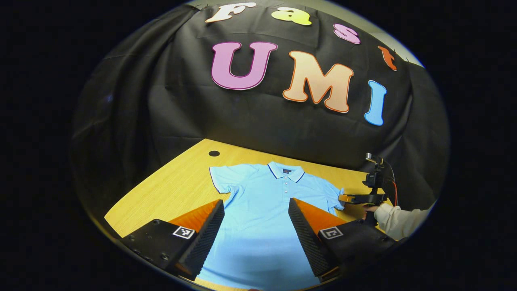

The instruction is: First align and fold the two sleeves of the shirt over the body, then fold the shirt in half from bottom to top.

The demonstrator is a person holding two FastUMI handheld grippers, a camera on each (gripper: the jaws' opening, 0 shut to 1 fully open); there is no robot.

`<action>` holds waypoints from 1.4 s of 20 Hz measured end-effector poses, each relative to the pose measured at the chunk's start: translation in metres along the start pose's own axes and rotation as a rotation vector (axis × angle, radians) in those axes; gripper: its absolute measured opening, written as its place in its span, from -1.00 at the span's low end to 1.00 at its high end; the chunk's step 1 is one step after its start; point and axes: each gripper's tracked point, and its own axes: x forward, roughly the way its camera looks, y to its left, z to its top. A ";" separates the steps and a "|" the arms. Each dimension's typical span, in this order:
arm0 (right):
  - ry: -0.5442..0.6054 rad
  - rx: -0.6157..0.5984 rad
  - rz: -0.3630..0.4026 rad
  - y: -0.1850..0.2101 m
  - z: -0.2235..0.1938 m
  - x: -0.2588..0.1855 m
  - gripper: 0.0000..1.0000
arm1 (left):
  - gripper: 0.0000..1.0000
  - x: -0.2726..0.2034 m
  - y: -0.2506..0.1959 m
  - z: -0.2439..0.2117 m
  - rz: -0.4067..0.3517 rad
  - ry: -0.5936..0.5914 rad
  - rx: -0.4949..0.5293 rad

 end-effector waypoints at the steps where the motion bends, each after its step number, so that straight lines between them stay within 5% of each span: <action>1: -0.018 0.005 0.005 0.006 0.006 -0.003 -0.75 | 0.92 -0.001 0.000 0.000 0.001 0.001 -0.004; 3: -0.090 0.022 0.033 0.023 0.029 -0.010 -0.75 | 0.92 0.000 0.000 0.002 0.002 -0.006 -0.010; 7: -0.151 0.134 0.205 0.097 0.057 -0.022 -0.76 | 0.92 0.000 0.001 -0.003 0.003 0.007 -0.021; 12: -0.083 0.195 0.382 0.193 0.043 -0.009 -0.76 | 0.92 0.002 0.003 -0.007 0.011 0.013 -0.060; 15: -0.008 0.240 0.456 0.228 0.024 -0.007 -0.57 | 0.92 0.005 0.006 -0.007 0.017 0.002 -0.052; 17: 0.031 0.240 0.487 0.239 0.012 -0.013 0.15 | 0.92 0.012 0.014 -0.001 0.017 -0.022 -0.052; 19: 0.031 0.204 0.488 0.241 0.008 -0.017 0.92 | 0.92 0.027 0.017 0.010 0.000 -0.039 -0.061; 28: -0.060 0.122 0.337 0.185 0.001 -0.092 0.95 | 0.92 0.145 0.071 0.030 -0.036 -0.048 -0.033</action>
